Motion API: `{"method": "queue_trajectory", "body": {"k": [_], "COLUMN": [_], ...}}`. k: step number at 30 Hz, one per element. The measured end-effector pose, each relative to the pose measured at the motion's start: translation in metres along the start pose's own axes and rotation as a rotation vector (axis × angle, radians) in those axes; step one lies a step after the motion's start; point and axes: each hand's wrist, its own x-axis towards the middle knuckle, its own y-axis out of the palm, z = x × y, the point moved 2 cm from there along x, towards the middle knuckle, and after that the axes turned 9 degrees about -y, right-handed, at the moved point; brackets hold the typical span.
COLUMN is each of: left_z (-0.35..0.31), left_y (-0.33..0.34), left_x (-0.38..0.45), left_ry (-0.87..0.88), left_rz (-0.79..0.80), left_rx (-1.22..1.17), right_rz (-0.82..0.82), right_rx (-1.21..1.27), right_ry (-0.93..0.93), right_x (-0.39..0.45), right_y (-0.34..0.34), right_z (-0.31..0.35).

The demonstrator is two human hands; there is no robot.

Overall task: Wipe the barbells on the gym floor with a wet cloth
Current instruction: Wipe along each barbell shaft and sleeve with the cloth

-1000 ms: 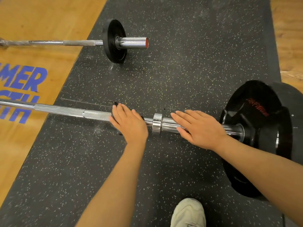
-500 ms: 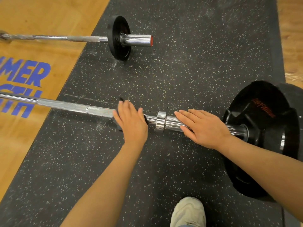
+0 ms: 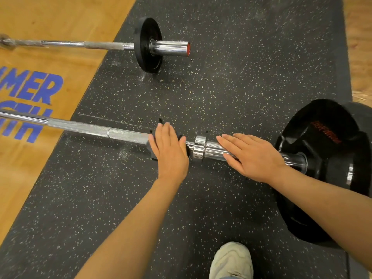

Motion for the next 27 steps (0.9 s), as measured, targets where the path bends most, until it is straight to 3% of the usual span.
{"method": "queue_trajectory", "body": {"k": [3,8,11,18,27], "left_z": [0.016,0.047,0.032,0.014,0.059], "left_y": [-0.005,-0.011,-0.008,-0.003,-0.019], "left_x": [0.005,0.043,0.033,0.010,0.062], "left_ry": [0.161,-0.198,-0.251,0.096,-0.259], "left_rz": [0.009,-0.107,-0.091,-0.004,-0.041], "left_rx": [0.074,0.034,-0.007,-0.023,0.068], "right_rz": [0.000,0.008,0.010,0.013,0.005], "right_rx": [0.001,-0.007,-0.001,-0.002,0.012], "right_ry": [0.007,0.017,0.016,0.015,0.008], "right_x": [0.000,0.000,0.001,0.001,0.002], "right_y": [0.001,0.002,0.002,0.001,0.002], "right_z": [0.002,0.001,-0.001,0.001,-0.001]}}
